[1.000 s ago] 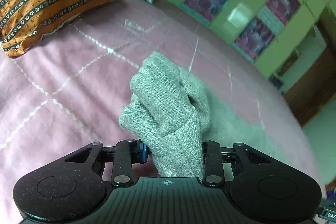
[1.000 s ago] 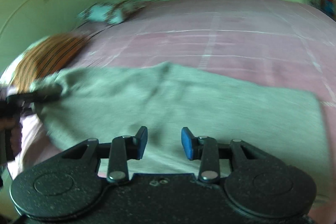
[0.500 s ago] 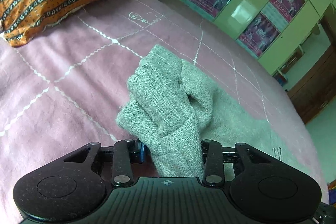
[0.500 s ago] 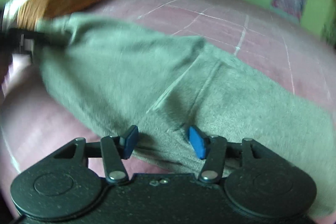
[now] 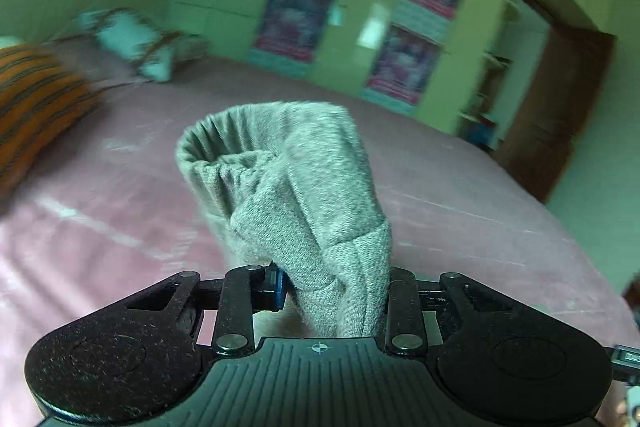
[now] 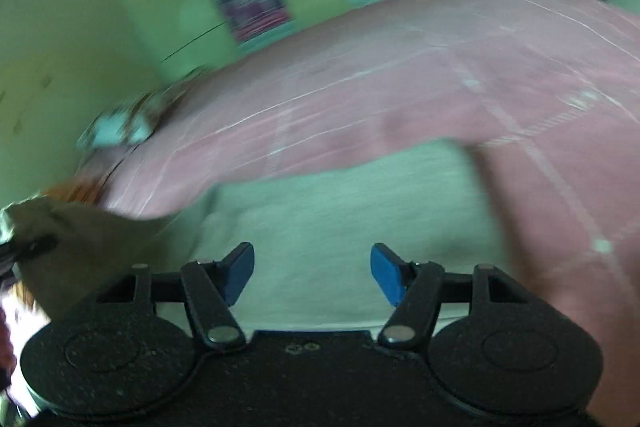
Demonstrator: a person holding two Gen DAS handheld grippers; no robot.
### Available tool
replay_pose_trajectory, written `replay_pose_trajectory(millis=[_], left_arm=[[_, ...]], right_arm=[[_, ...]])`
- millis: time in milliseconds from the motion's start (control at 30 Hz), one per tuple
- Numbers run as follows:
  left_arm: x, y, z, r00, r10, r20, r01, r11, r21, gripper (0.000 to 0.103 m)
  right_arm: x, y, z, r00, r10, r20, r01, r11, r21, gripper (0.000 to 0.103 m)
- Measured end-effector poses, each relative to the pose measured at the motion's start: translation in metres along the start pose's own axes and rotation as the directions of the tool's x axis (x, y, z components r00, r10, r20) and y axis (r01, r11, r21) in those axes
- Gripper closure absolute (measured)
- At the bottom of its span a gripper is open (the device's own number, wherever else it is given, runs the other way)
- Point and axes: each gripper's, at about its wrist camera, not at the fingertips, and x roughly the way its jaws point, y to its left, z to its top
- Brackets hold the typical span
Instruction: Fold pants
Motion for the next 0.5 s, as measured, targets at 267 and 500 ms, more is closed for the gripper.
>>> replay_pose_trajectory(millis=[267,500], left_arm=[[0.051,-0.164,-0.027,0.975,-0.191,-0.114,0.206,0.969,0.136,0.072],[0.075,-0.255,-0.098,0.929,-0.178,-0.325,0.263,0.934,0.241,0.051]], right_arm=[[-0.038,-0.088,0.016,0.996,-0.046,0.073,0.032,0.983,0.179,0.045],[-0.052,-0.151,0.022,0.995,-0.068,0.073,0.043,0.953,0.299,0.044]])
